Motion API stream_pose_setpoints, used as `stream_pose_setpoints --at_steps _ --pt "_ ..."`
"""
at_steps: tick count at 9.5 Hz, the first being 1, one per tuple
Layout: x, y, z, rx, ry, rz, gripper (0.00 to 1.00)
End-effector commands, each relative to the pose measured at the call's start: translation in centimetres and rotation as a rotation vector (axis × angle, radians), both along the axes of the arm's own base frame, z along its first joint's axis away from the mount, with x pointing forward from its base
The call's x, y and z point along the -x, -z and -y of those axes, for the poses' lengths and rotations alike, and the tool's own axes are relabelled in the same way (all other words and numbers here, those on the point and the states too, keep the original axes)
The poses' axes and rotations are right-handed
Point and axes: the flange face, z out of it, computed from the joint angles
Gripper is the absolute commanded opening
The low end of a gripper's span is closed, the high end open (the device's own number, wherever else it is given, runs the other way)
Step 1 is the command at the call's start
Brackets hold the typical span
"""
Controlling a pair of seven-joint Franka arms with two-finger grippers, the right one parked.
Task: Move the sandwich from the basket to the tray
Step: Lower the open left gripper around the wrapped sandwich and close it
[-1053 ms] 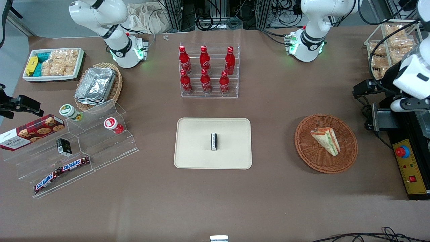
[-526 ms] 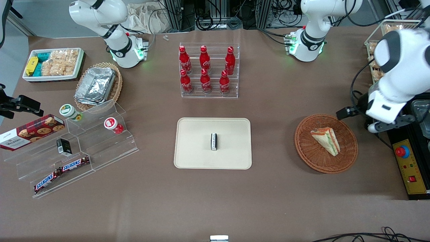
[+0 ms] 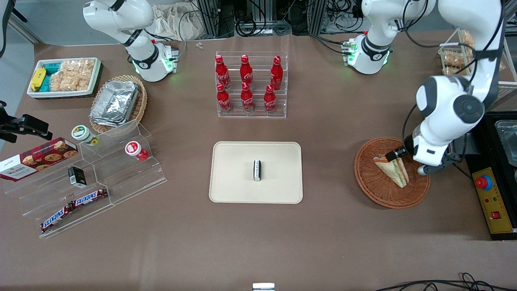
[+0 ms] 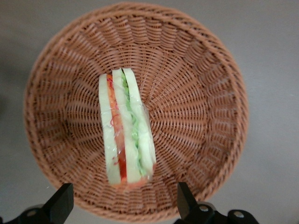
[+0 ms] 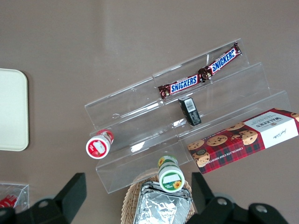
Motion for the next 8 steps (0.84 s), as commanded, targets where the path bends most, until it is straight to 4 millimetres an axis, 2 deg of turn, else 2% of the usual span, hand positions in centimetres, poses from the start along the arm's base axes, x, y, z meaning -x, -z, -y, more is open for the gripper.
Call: stream_pose_setpoints --at_steps 1,3,6,7,8 --pt "-0.2 2.5 -1.1 -0.023 -0.035 0.001 1.0" --pt "-0.2 5.0 -1.3 -0.024 -0.039 0.003 0.99" --pt "-0.7 6.9 -1.2 -0.022 -0.057 0.04 0.23" --pt "-0.9 6.3 -1.2 -0.021 -0.057 0.055 0.0" --pt "-1.1 4.0 -1.2 -0.018 -0.053 0.088 0.0"
